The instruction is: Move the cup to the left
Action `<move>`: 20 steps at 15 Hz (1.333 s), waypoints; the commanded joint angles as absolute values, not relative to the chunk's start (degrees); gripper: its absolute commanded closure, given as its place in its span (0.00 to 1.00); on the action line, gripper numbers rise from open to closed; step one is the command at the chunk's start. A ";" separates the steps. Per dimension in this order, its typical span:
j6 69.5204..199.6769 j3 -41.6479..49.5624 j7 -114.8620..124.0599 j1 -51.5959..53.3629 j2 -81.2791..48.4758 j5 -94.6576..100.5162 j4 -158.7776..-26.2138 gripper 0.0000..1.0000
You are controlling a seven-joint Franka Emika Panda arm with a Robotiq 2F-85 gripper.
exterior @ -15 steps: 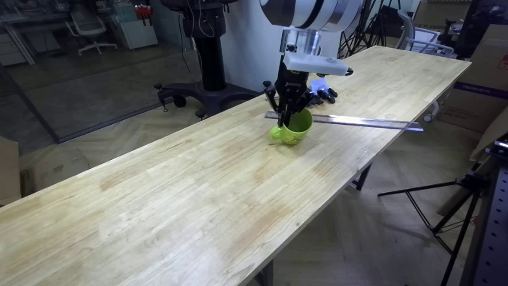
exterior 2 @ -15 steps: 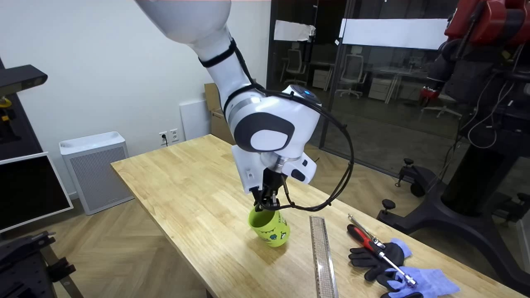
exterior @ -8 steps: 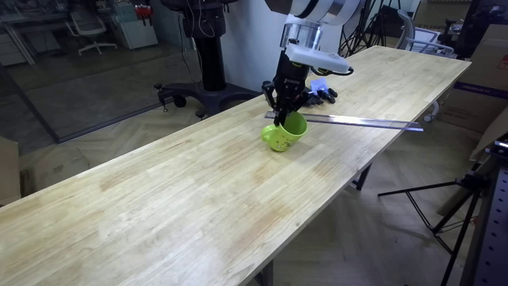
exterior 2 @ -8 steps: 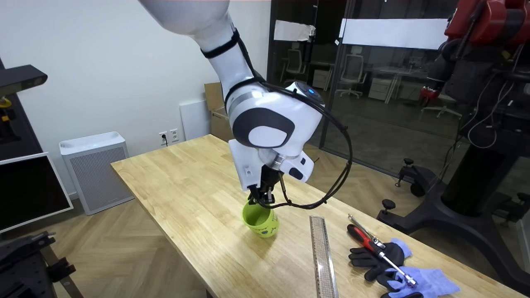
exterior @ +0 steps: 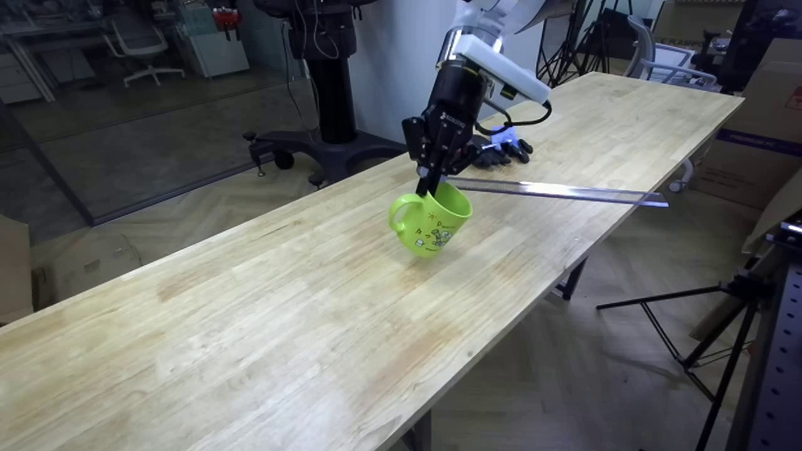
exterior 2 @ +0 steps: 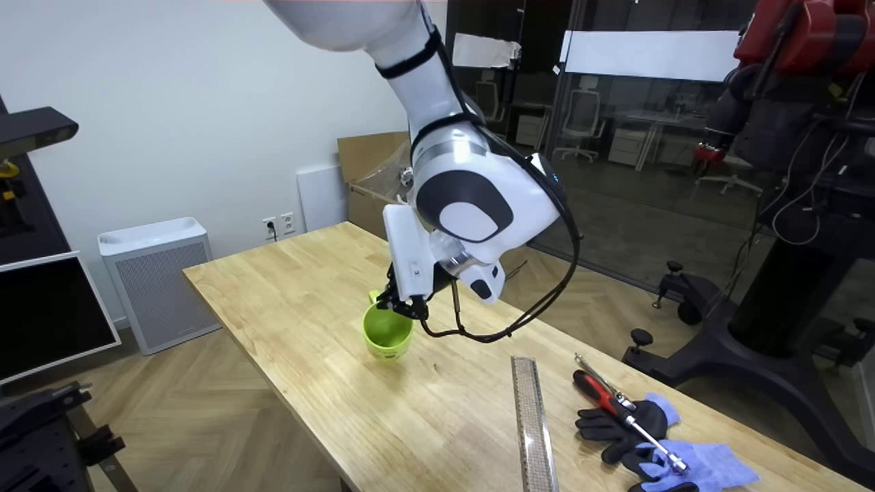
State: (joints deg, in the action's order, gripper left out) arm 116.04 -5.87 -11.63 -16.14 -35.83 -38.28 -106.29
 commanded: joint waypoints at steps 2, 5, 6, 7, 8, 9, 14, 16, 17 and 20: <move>112.12 -0.84 0.86 -12.47 -39.85 -37.81 -100.62 0.98; 112.63 1.44 8.87 -10.58 -42.01 -37.31 -98.92 0.98; 112.09 1.95 11.12 -10.17 -42.61 -37.12 -98.28 0.98; 111.56 2.39 13.25 -9.73 -42.98 -36.91 -97.66 0.98; 110.66 2.56 14.92 -9.53 -43.23 -36.57 -96.88 0.98; 109.80 2.71 16.35 -9.38 -43.56 -36.06 -96.17 0.98; 106.43 2.88 20.05 -8.97 -44.37 -34.75 -93.83 0.67; 105.55 3.15 21.44 -8.64 -44.08 -34.38 -93.26 0.60; 104.99 3.35 22.28 -8.38 -43.80 -33.92 -92.83 0.54; 104.07 3.86 24.86 -7.61 -42.88 -31.95 -91.74 0.33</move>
State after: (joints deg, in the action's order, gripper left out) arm 106.54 2.40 20.23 -9.18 -43.63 -33.80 -94.15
